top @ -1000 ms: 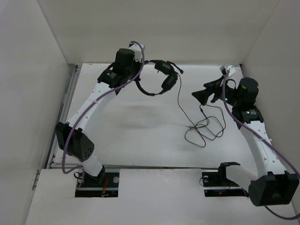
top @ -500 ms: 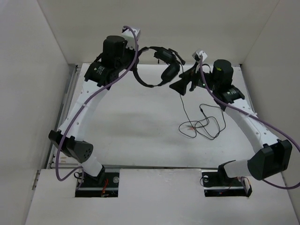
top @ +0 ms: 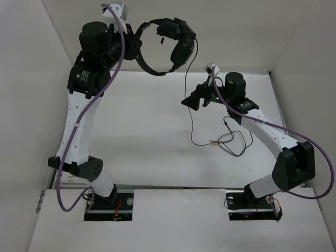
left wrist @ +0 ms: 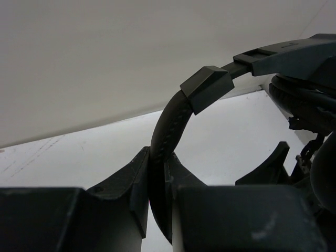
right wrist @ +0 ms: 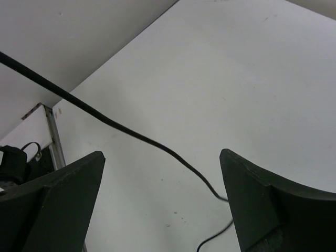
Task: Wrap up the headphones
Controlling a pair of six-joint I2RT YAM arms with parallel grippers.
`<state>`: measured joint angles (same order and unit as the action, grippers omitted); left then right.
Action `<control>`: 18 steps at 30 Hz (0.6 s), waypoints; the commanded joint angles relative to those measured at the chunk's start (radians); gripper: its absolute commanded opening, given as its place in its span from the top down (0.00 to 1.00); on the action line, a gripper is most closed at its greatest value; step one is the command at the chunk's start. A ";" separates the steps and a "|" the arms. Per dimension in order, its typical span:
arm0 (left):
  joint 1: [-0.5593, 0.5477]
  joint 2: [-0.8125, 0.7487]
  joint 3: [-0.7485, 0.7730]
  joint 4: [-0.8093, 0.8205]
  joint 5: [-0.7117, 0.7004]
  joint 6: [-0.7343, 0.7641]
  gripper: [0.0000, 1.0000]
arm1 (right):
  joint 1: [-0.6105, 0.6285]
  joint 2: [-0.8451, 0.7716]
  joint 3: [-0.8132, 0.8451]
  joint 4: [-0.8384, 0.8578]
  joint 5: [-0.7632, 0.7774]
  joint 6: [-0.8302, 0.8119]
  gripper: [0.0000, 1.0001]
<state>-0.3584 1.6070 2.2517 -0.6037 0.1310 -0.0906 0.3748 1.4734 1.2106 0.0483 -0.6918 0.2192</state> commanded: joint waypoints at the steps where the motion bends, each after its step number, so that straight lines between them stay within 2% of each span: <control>1: 0.026 -0.022 0.071 0.070 0.041 -0.086 1.00 | 0.020 -0.007 -0.058 0.117 -0.046 0.040 0.04; 6: 0.094 -0.039 0.097 0.076 0.087 -0.153 1.00 | 0.071 -0.005 -0.158 0.226 -0.103 0.072 0.08; 11: 0.128 -0.061 0.079 0.079 0.114 -0.184 1.00 | 0.103 0.033 -0.169 0.375 -0.147 0.156 0.10; 18: 0.138 -0.073 0.066 0.084 0.130 -0.196 1.00 | 0.117 0.067 -0.157 0.390 -0.120 0.141 0.13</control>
<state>-0.2272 1.6009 2.2997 -0.6037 0.2287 -0.2314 0.4793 1.5265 1.0306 0.3462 -0.8013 0.3584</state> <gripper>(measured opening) 0.104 0.871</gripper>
